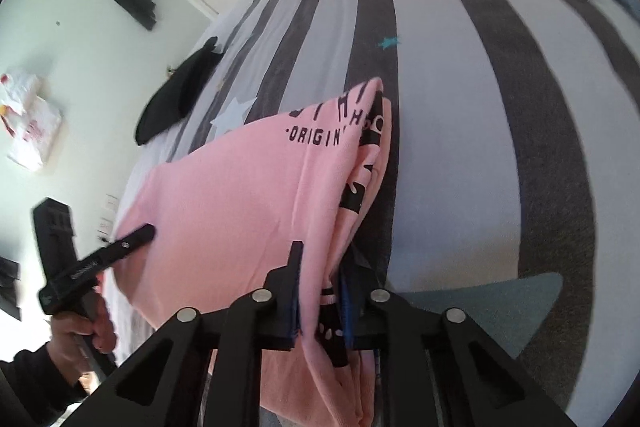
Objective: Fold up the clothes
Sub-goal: 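Grasp the folded pink shirt edge with both grippers, then lift the folded shirt with both grippers and carry it toward the bed end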
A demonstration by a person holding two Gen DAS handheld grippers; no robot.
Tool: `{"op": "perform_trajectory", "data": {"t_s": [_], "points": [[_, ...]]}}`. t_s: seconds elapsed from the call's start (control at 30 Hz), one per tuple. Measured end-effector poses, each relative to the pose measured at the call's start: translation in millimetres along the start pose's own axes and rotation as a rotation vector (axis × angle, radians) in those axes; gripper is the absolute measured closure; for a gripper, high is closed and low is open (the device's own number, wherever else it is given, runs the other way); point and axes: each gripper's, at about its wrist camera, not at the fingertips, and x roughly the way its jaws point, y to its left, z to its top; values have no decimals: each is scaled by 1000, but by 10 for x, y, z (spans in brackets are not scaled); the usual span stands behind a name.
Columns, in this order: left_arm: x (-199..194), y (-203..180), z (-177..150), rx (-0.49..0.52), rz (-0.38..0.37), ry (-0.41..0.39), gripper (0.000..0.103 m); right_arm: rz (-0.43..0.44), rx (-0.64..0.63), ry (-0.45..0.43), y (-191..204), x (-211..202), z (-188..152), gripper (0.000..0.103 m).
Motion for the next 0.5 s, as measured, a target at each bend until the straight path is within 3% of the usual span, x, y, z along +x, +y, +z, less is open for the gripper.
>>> {"op": "perform_trajectory", "data": {"t_s": [0.23,0.33,0.5], "points": [[-286,80,477,28,-93,-34,81,-95,33,-121,514,-447,174,93],[-477,245,952,62,-124,-79,81,-92,50,-168,804,-501,352,93],[-665,630,1730,124,-102,-130,81,-49,32,-233,1360,-259,941,93]]}}
